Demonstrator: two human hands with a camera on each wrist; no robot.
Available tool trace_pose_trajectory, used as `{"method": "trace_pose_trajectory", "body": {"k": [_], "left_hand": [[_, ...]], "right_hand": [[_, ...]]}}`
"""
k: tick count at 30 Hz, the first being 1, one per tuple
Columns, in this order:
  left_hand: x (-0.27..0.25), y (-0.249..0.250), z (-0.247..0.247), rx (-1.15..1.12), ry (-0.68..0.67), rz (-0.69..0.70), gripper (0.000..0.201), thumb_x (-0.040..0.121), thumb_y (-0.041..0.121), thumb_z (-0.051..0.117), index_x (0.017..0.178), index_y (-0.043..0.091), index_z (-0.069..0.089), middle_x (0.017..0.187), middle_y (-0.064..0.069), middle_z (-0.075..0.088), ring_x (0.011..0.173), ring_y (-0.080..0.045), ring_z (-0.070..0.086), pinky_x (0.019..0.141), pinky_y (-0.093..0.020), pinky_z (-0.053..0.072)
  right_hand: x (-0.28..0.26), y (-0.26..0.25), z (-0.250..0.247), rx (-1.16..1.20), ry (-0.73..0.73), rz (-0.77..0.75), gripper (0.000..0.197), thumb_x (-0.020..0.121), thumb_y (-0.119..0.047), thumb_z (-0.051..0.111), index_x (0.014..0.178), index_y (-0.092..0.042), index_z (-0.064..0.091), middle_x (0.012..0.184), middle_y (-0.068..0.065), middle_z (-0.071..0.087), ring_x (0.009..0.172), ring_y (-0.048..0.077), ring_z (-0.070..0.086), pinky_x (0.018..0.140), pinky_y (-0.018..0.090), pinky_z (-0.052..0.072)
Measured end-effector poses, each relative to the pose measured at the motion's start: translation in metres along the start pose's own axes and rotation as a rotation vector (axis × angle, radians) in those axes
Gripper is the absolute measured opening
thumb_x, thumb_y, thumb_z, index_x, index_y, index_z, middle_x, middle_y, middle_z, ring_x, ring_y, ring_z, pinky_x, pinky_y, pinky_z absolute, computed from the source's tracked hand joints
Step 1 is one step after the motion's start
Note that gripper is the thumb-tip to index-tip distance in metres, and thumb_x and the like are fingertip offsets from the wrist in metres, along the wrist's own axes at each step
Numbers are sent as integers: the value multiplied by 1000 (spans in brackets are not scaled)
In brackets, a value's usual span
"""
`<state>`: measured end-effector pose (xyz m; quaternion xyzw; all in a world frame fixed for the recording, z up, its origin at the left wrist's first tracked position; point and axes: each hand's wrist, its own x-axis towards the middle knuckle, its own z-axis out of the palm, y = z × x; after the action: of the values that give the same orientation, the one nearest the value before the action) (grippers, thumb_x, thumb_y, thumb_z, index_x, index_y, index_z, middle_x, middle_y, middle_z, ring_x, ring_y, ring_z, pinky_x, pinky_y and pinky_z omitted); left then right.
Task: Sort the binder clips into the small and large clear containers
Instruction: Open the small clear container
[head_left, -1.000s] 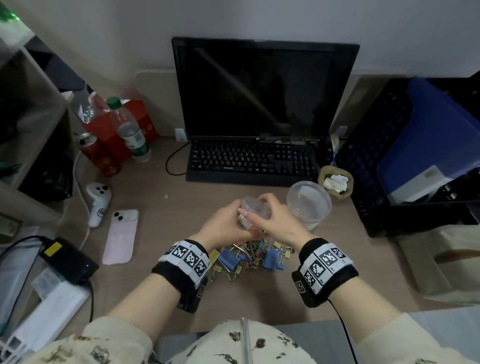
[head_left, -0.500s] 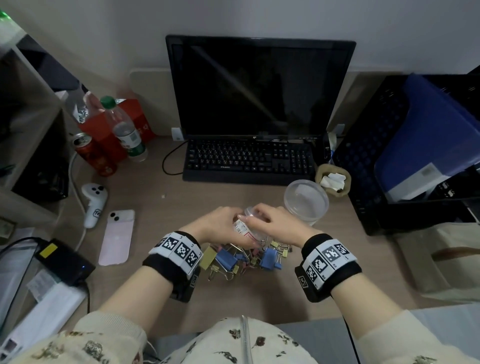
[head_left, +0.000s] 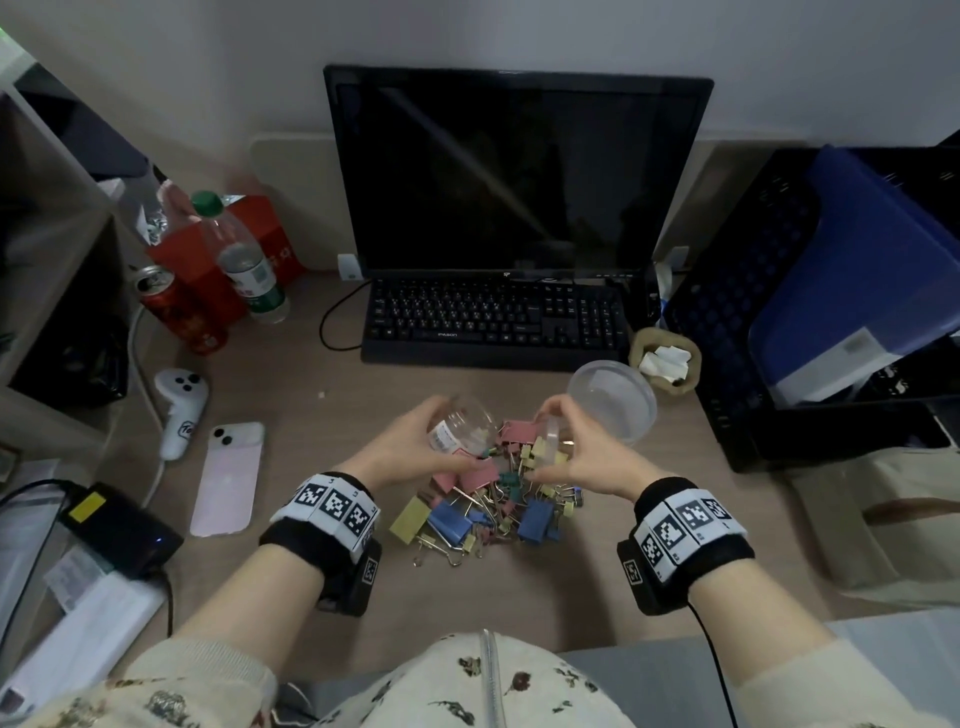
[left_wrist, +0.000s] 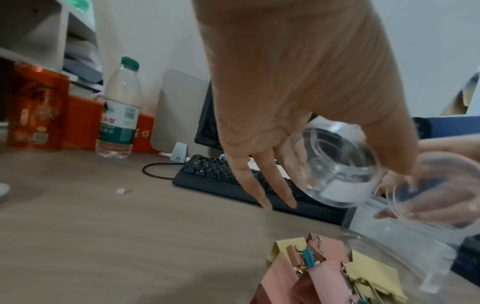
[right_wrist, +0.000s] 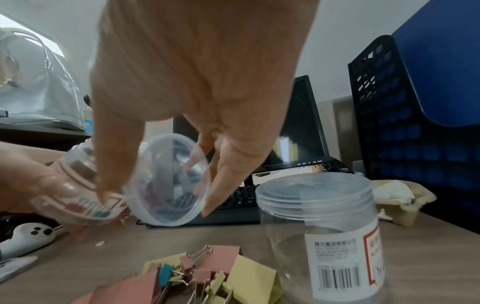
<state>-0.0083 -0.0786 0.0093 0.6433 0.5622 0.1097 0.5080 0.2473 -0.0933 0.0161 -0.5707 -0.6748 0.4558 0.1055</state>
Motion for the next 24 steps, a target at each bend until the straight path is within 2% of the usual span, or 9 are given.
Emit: {"method": "trace_pose_trajectory", "body": {"k": [2, 4, 7, 11, 14, 17, 19, 22, 24], "left_hand": [[2, -3, -2, -37, 63, 11, 95, 64, 44, 87, 142, 22, 39, 131, 7, 55, 109, -8, 61, 98, -37, 52], [4, -6, -3, 7, 130, 9, 101, 57, 57, 83, 142, 21, 40, 136, 6, 50, 116, -10, 56, 104, -38, 47], [2, -9, -4, 47, 216, 4, 104, 52, 69, 74, 140, 21, 43, 130, 7, 47, 119, -11, 49, 105, -35, 42], [5, -18, -8, -18, 292, -33, 93, 57, 69, 78, 134, 27, 48, 124, 11, 53, 113, -8, 53, 98, -31, 45], [7, -23, -13, -64, 305, -29, 94, 57, 68, 79, 135, 27, 48, 128, 10, 54, 114, -8, 55, 101, -33, 46], [11, -26, -17, -82, 304, -26, 93, 62, 57, 82, 140, 25, 43, 129, 14, 51, 116, -6, 51, 101, -27, 41], [16, -31, -18, -75, 306, -27, 88, 67, 46, 85, 140, 24, 42, 132, 12, 53, 118, -6, 52, 104, -29, 42], [24, -38, -21, -93, 307, -24, 82, 69, 29, 86, 139, 22, 42, 134, 7, 54, 121, -10, 52, 107, -32, 42], [28, -39, -23, -103, 302, -19, 78, 71, 22, 85, 136, 26, 43, 131, 9, 53, 121, -9, 51, 107, -31, 41]], "right_hand": [[0, 3, 1, -19, 60, 12, 70, 70, -30, 83, 119, -25, 33, 125, -3, 43, 100, 10, 52, 85, 29, 46], [2, 5, 5, 3, 81, 20, 70, 72, -25, 82, 118, -26, 29, 127, 0, 39, 94, 11, 51, 76, 24, 45], [9, 7, 11, 1, 104, 21, 70, 74, -31, 80, 120, -30, 28, 131, -1, 39, 101, 16, 51, 81, 26, 43], [28, 5, 15, -99, 150, 85, 75, 77, -64, 64, 133, -22, 41, 135, -3, 49, 116, 15, 52, 95, 32, 45], [46, 1, 18, -123, 144, 123, 79, 78, -72, 56, 137, -21, 41, 139, 0, 50, 122, 17, 50, 99, 37, 45], [65, -6, 22, -220, 139, 143, 73, 83, -67, 54, 139, -22, 40, 142, 4, 45, 134, 25, 36, 107, 43, 36], [79, -9, 25, -282, 103, 120, 67, 87, -58, 56, 141, -22, 38, 145, 3, 43, 138, 27, 28, 109, 43, 30], [104, -8, 32, -272, 45, 113, 68, 86, -44, 63, 144, -24, 33, 149, 3, 38, 140, 28, 23, 113, 47, 27], [118, -6, 38, -230, 56, 132, 76, 83, -38, 68, 146, -26, 27, 150, 4, 36, 139, 29, 26, 111, 51, 30]]}}
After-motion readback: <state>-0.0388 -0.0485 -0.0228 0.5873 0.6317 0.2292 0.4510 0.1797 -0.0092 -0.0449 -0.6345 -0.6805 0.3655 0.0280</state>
